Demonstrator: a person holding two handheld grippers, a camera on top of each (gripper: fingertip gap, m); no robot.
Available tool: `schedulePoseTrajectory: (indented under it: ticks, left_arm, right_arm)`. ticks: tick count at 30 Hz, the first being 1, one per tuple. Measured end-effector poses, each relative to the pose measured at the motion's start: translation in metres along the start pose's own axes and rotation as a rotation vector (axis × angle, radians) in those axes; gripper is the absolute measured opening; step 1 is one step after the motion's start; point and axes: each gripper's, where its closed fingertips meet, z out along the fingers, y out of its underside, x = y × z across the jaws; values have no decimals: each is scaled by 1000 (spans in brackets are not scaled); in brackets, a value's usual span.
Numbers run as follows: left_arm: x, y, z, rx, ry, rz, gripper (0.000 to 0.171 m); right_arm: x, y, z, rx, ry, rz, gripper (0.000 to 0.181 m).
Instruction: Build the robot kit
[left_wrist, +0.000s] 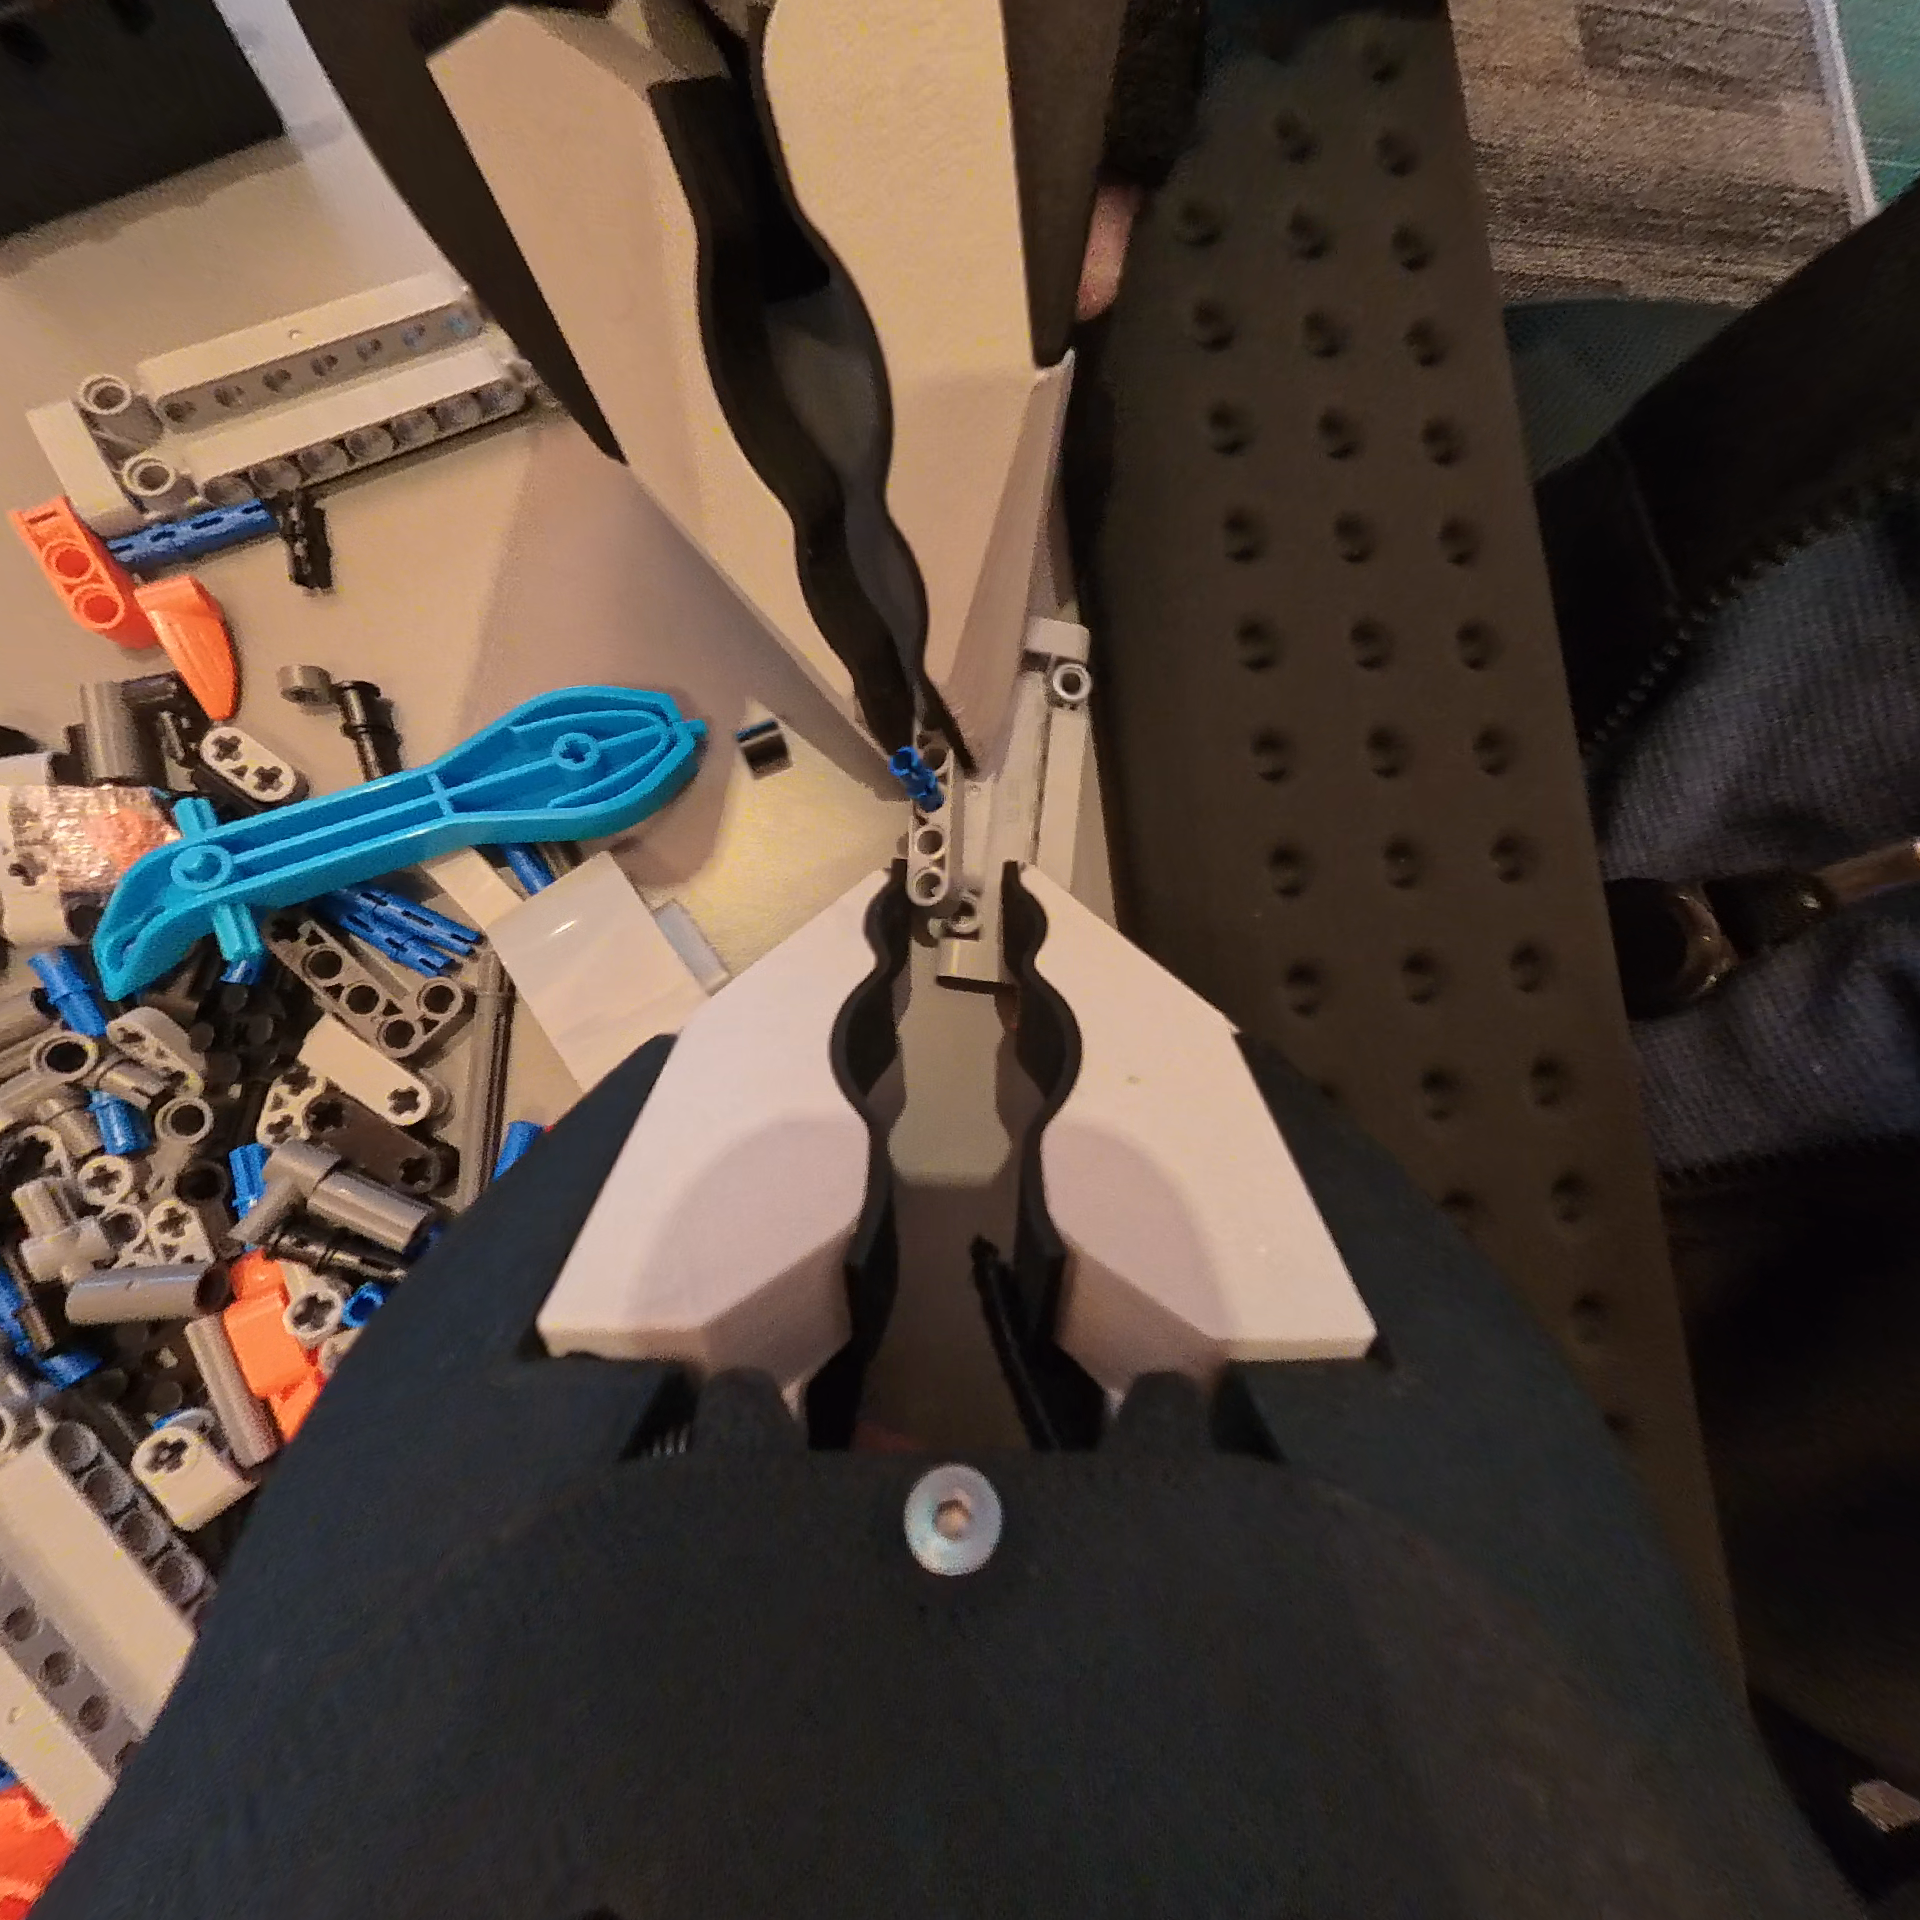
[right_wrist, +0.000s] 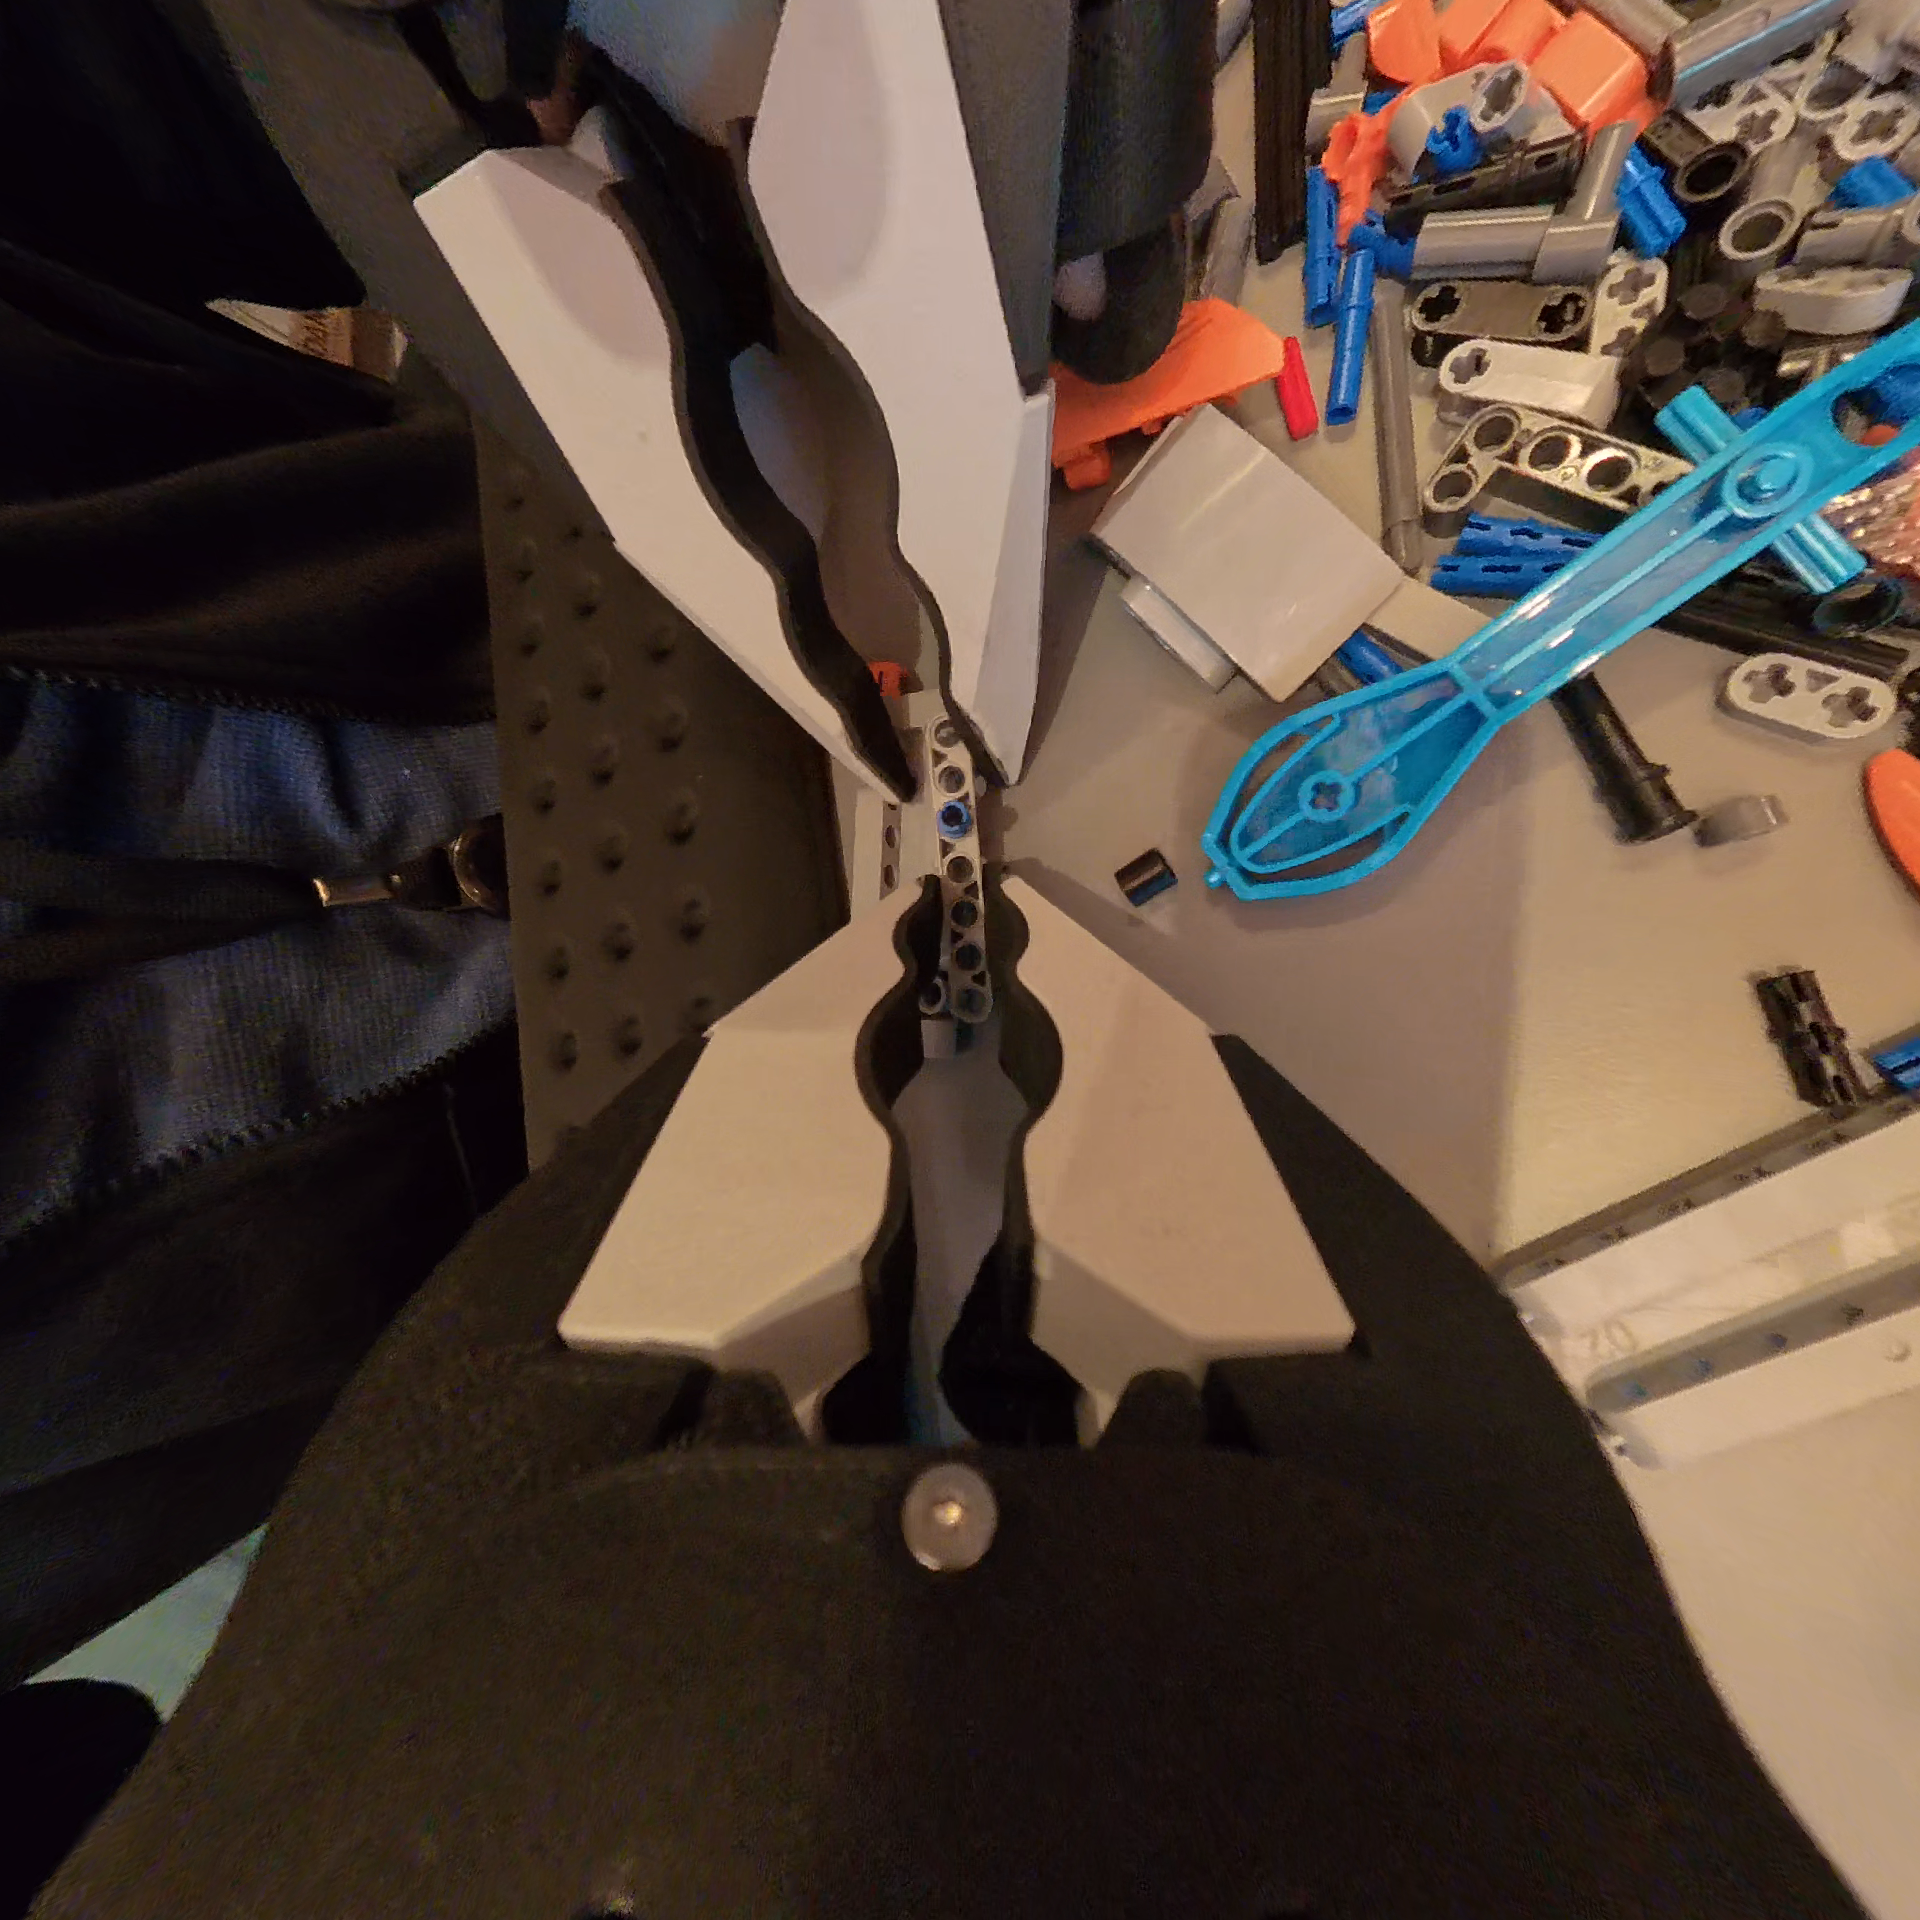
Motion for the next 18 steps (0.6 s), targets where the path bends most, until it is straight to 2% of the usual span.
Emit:
schedulePoseTrajectory:
  ticks: [5, 9, 12, 18]
  left_arm:
    - [1, 0, 0, 2, 17, -18, 7]
    - [0, 1, 0, 2, 23, -32, 6]
    - [-1, 1, -1, 8, 29, -45, 6]
    - [1, 2, -3, -10, 18, -19, 18]
  right_arm:
    - [1, 0, 2, -12, -21, 17, 8]
    - [5, -4, -2, 16, 28, -20, 17]
    - [3, -3, -1, 16, 45, -53, 7]
    - [1, 0, 0, 20, -2, -26, 6]
